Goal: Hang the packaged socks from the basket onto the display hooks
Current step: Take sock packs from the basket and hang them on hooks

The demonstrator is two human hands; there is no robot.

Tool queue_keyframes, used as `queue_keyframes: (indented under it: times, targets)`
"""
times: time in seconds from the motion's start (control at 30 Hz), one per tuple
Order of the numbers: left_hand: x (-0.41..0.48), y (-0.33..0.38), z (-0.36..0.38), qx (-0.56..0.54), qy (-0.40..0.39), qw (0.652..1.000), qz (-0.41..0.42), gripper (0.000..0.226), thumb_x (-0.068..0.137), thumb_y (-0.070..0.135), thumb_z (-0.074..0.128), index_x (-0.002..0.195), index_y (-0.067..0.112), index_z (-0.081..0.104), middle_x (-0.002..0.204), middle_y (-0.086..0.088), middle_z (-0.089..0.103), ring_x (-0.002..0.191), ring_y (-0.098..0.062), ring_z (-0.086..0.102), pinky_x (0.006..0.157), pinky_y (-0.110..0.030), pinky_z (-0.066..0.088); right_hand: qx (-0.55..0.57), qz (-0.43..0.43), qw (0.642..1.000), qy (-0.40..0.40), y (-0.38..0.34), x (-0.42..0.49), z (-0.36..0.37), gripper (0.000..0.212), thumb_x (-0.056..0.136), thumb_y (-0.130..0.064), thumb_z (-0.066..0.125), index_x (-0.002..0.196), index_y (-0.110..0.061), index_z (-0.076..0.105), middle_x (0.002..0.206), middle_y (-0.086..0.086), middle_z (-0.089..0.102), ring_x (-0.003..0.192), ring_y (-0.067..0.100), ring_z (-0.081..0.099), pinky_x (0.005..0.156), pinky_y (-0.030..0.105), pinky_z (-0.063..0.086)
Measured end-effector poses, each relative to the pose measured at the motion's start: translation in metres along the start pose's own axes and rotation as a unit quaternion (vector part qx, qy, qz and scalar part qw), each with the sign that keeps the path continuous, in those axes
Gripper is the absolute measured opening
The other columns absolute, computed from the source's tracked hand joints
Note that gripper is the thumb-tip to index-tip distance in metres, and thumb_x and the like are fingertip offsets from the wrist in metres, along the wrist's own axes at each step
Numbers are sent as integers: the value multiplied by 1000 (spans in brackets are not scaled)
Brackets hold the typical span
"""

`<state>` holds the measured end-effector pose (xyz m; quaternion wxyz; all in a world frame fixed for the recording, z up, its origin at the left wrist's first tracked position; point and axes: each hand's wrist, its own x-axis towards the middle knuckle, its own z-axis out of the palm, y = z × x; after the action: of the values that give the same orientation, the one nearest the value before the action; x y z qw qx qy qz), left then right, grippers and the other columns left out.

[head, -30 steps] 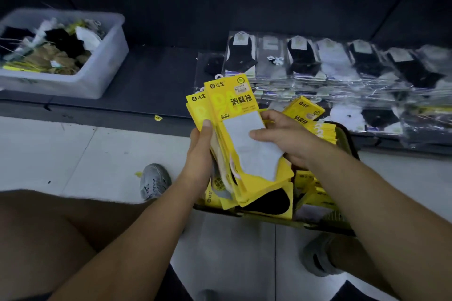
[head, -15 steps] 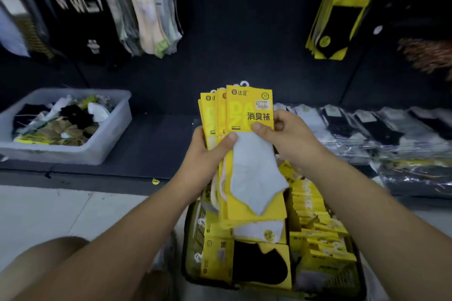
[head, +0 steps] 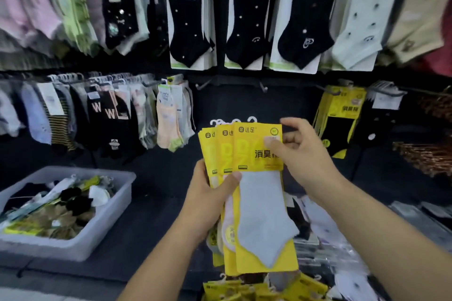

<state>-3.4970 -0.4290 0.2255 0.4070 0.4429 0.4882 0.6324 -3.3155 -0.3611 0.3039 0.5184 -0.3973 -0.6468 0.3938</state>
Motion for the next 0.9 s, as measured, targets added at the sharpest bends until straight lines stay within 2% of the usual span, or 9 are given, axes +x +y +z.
queue_keyframes:
  times: [0.1, 0.17, 0.23, 0.3, 0.4, 0.53, 0.67, 0.77, 0.9]
  targets:
    - [11, 1, -6, 12, 9, 1000, 26, 39, 67, 57, 85, 99, 57, 63, 109, 12, 80, 98, -13, 80, 77, -33, 63, -58, -57, 997, 6, -17, 24, 15, 17, 93, -35, 70, 109, -35, 66, 94, -10, 68, 77, 3, 69, 71, 28, 55]
    - [15, 1, -12, 20, 12, 999, 40, 40, 68, 58, 84, 101, 56, 62, 110, 13, 80, 98, -11, 79, 73, -28, 64, -83, -69, 994, -11, -24, 36, 26, 7, 93, -37, 68, 96, -33, 73, 84, -18, 69, 71, -2, 64, 71, 29, 54]
    - [21, 0, -18, 30, 20, 998, 48, 40, 72, 54, 85, 104, 54, 61, 109, 14, 79, 98, -10, 79, 72, -27, 63, -91, -50, 994, -37, -26, 46, 37, 13, 94, -37, 67, 87, -30, 76, 73, -21, 67, 67, -4, 60, 69, 30, 54]
    - [26, -1, -26, 34, 32, 998, 48, 40, 76, 50, 84, 109, 51, 60, 110, 14, 79, 99, -10, 79, 77, -30, 62, -83, -22, 994, -61, -28, 54, 46, 15, 95, -34, 68, 86, -26, 77, 77, -14, 68, 72, 4, 61, 72, 37, 59]
    - [34, 0, -37, 28, 38, 998, 46, 52, 76, 49, 83, 121, 42, 58, 113, 14, 79, 101, -10, 78, 78, -29, 62, -74, -15, 995, -68, -28, 66, 58, 16, 98, -29, 64, 88, -25, 77, 90, -2, 72, 77, 13, 64, 64, 26, 59]
    - [43, 0, -52, 8, 47, 998, 45, 62, 76, 50, 83, 129, 33, 56, 116, 11, 79, 104, -12, 78, 77, -29, 64, -66, -26, 995, -69, -29, 83, 76, 21, 101, -26, 59, 91, -26, 78, 85, -11, 71, 74, 5, 65, 61, 20, 55]
    - [53, 2, -70, -2, 70, 996, 61, 54, 81, 50, 81, 128, 37, 57, 117, 15, 78, 105, -9, 77, 83, -33, 61, -52, -63, 995, -52, -31, 100, 100, 19, 99, -23, 62, 89, -27, 78, 85, -11, 74, 72, 3, 68, 60, 19, 56]
    - [58, 1, -85, 5, 104, 991, 79, 47, 85, 49, 78, 125, 37, 58, 112, 19, 78, 101, -5, 77, 74, -25, 62, -13, -76, 997, -25, -40, 118, 114, 20, 96, -19, 68, 80, -27, 76, 74, -10, 72, 58, 0, 64, 51, 17, 54]
    - [60, -3, -104, 83, 142, 981, 106, 28, 97, 33, 73, 117, 42, 56, 104, 29, 75, 91, 7, 73, 67, -13, 56, -32, -109, 994, -4, -48, 144, 126, 11, 91, -17, 74, 80, -19, 73, 76, -2, 71, 54, -4, 61, 46, 13, 47]
